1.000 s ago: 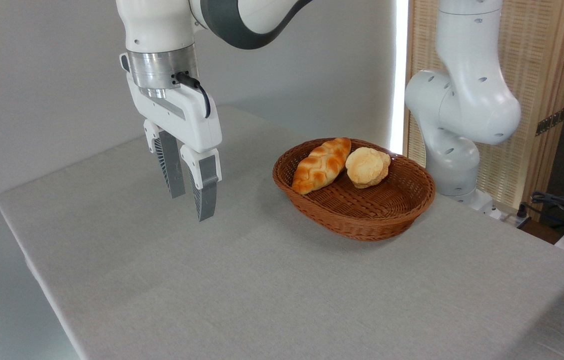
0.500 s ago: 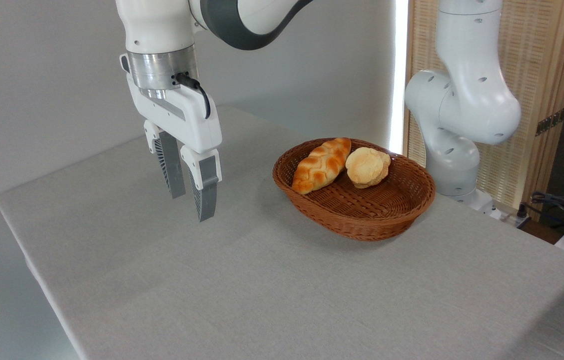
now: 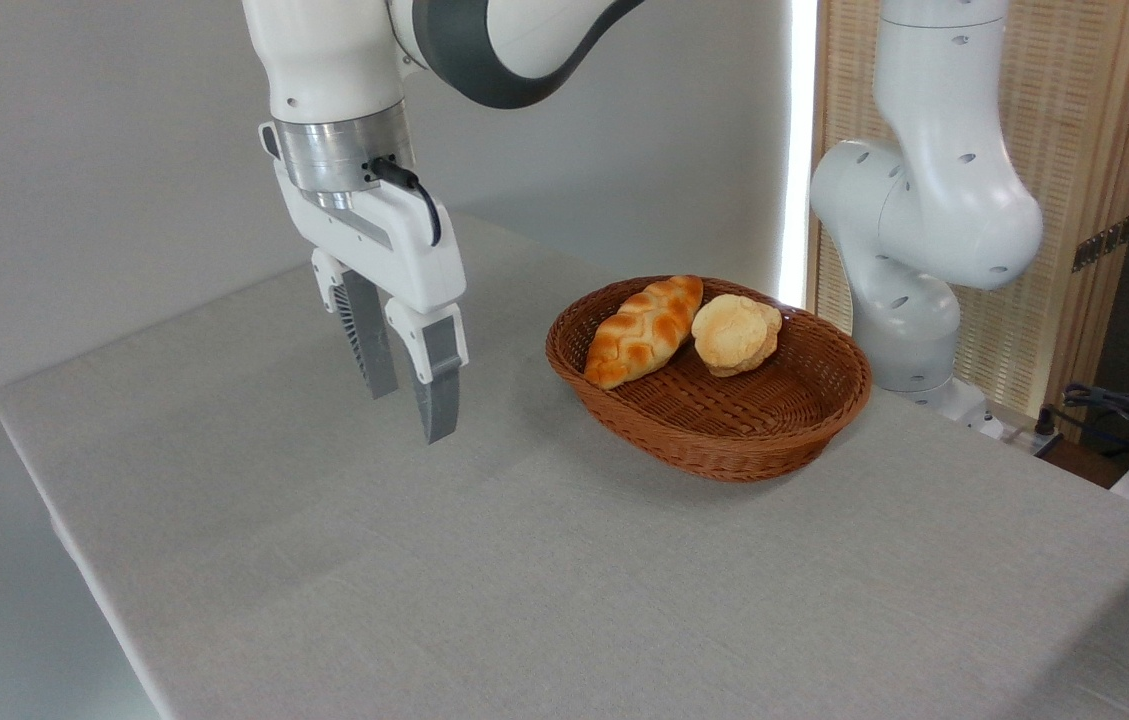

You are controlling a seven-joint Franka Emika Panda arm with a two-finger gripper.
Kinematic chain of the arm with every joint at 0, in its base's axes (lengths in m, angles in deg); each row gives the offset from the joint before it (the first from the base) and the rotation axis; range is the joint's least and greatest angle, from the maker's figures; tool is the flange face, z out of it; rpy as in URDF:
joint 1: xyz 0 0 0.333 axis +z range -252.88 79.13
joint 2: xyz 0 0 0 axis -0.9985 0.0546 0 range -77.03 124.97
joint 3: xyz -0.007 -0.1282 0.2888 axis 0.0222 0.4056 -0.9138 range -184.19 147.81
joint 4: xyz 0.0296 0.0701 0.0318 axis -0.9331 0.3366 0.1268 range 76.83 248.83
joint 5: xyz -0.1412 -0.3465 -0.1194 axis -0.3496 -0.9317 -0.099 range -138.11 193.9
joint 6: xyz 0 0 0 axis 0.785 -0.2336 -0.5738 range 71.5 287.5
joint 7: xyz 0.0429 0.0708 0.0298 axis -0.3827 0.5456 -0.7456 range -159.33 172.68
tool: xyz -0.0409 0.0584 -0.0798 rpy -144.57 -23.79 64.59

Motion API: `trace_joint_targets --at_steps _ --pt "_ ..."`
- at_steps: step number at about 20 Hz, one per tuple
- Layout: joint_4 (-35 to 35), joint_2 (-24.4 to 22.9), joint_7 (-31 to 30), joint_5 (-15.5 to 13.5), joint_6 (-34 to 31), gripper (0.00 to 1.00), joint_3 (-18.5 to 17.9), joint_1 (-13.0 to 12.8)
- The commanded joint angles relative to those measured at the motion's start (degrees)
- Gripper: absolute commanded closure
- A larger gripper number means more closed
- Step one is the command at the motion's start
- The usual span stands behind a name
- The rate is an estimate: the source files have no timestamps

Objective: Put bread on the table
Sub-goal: 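Move the gripper over the basket and lower it onto the glazed roll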

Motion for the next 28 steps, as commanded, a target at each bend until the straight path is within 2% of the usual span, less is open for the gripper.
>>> trace_joint_targets --at_steps 1,5,6,9,15,19,22,26,28 --pt "3.4 -3.7 1.2 -0.4 -2.4 0.00 0.1 0.1" --pt "9.3 -8.8 1.8 -0.4 -3.7 0.00 0.1 -1.0" --pt "9.9 -9.3 1.8 -0.4 -4.9 0.00 0.1 -2.1" --pt "10.0 -10.8 1.8 -1.1 -8.5 0.00 0.1 -2.6" --pt "13.6 -14.3 4.0 -8.3 -13.4 0.00 0.1 -3.2" --pt "17.0 -16.7 4.2 -11.4 -15.0 0.00 0.0 -4.0" --pt "19.5 -18.5 6.4 -11.6 -17.1 0.00 0.1 -4.4" --pt "20.8 -18.4 7.3 -11.7 -19.0 0.00 0.1 -7.1" --pt "22.4 -18.5 10.4 -11.6 -19.3 0.00 0.1 -7.2"
